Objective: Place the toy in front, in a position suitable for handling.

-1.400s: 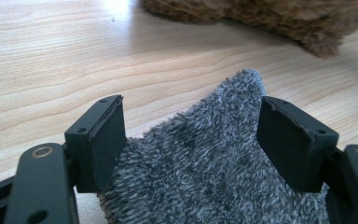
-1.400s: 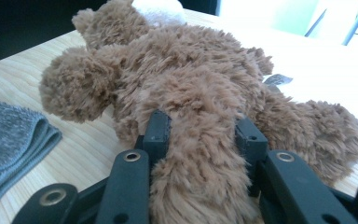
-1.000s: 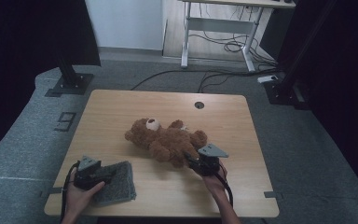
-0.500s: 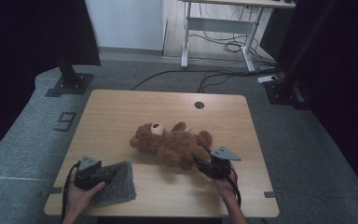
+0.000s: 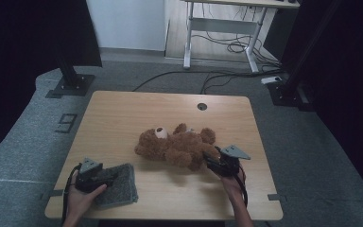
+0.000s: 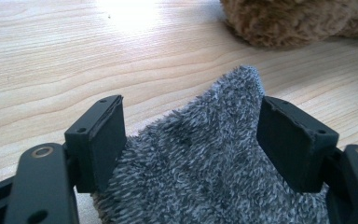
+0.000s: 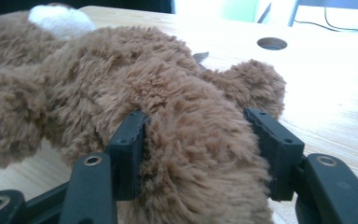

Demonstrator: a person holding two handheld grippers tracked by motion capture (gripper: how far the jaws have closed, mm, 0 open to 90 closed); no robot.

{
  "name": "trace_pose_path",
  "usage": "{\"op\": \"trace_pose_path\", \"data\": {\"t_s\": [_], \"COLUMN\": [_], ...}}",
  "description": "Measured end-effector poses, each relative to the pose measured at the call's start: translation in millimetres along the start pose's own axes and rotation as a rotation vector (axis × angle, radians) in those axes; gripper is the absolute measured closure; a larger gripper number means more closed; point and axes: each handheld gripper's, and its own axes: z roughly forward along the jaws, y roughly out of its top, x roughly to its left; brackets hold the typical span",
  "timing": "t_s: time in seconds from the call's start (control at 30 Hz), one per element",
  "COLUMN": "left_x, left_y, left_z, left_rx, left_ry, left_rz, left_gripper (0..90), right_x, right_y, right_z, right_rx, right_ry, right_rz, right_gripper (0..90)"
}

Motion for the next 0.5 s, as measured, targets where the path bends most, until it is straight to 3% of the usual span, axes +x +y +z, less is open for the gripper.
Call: {"op": "trace_pose_path", "data": {"t_s": [0.23,0.43,0.5], "left_x": [-1.1,-0.8,-0.9], "left_y": [-0.2,-0.1,-0.1], "left_z": [-0.1,-0.8,-0.2], "left_rx": [0.001,-0.002,0.0], "left_ry": [-0.001,-0.004,-0.007], "left_rz": [0.002,-0.002,-0.003], "left_gripper": [24.1,24.0,24.1], "right_x": [-1.3,0.2,-0.1], "right_y": [-3.2,-4.4,-3.3], "right_z": [1.3,-4.6,-13.6], "right_rx": [-0.01,-0.033,-0.056], "right_ry": [0.018,0.066,0.111], "right_rz": [0.026,0.058,0.076], "right_gripper": [42.2,33.4,29.9]}}
